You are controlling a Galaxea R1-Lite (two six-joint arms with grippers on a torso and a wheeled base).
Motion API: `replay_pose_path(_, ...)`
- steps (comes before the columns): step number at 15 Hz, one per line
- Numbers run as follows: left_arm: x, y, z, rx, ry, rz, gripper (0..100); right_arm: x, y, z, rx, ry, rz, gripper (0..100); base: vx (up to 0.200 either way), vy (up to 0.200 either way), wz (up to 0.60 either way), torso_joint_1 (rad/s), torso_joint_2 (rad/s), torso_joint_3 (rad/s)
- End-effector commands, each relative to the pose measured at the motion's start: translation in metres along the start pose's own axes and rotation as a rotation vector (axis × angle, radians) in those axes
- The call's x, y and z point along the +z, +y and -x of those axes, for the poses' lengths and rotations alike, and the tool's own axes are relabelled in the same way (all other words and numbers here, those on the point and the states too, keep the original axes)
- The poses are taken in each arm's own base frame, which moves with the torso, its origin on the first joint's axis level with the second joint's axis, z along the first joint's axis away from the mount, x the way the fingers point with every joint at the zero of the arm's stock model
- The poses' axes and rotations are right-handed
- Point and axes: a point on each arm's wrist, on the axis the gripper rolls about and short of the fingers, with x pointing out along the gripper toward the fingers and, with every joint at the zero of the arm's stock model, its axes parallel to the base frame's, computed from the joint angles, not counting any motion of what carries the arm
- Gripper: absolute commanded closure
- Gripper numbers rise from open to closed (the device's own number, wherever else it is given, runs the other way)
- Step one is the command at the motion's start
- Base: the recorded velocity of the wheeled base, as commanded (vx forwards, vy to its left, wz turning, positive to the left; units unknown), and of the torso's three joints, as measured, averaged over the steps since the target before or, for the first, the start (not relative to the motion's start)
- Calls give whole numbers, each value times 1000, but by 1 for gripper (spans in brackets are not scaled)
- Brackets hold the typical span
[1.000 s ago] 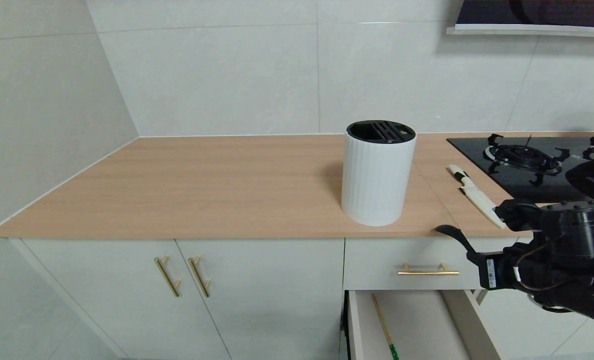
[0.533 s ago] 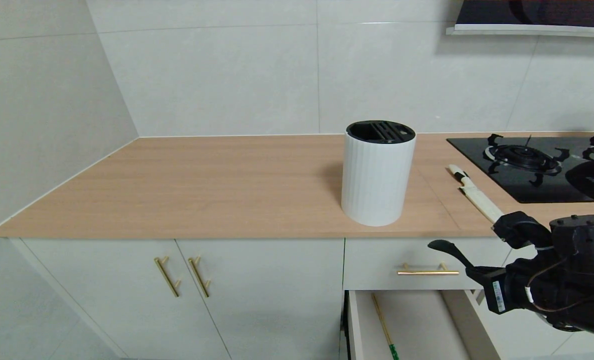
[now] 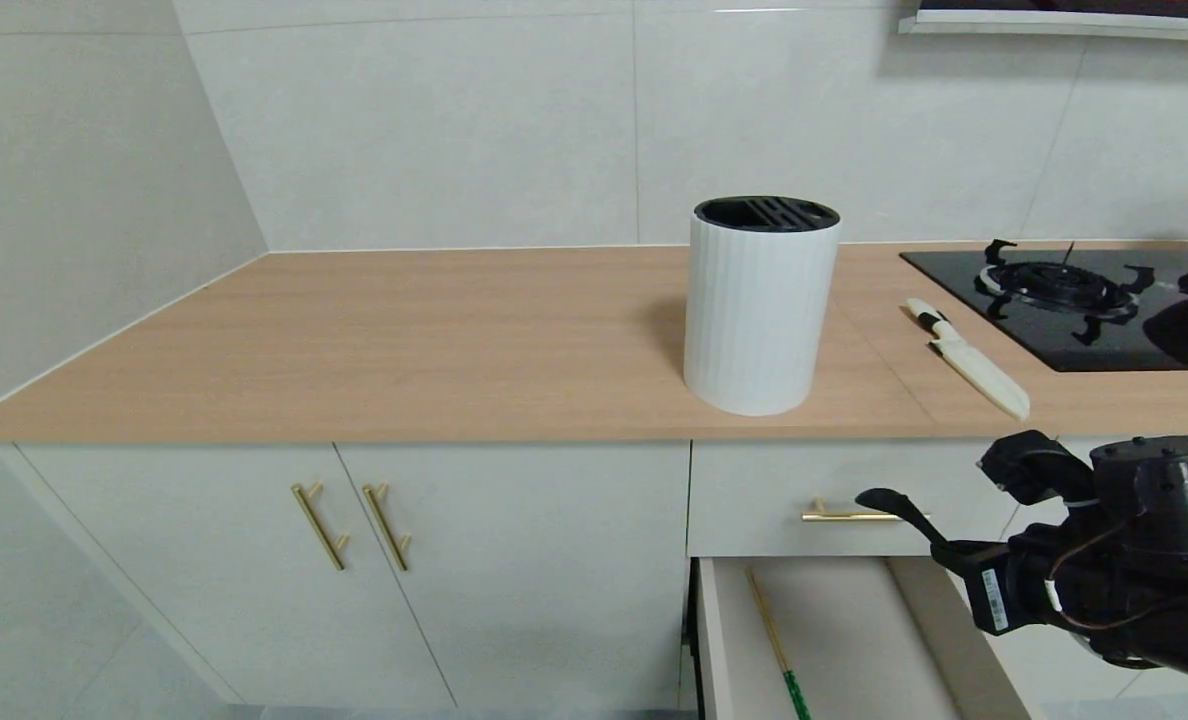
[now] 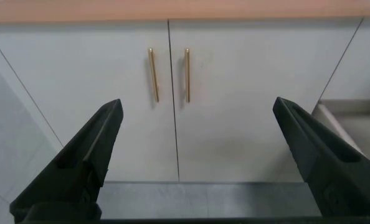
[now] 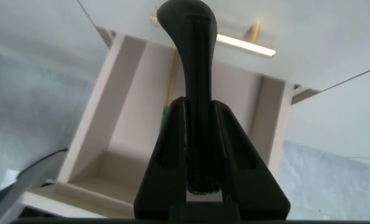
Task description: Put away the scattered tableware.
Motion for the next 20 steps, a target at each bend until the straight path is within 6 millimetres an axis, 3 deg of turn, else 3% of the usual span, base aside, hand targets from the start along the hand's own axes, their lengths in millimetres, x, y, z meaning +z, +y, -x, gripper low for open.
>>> replay_pose_path(1, 0, 0, 0, 0, 0, 0, 0, -2, 0, -3, 0, 14, 2, 100, 0, 0, 0, -188, 486, 281)
replay_pose_path(15, 0, 0, 0, 0, 0, 0, 0, -6, 1, -8, -1, 42, 5, 100, 0, 0, 0, -150, 456, 302)
replay_pose_path(20, 0, 0, 0, 0, 0, 0, 0, -6, 1, -8, -1, 42, 5, 100, 0, 0, 0, -22, 81, 59)
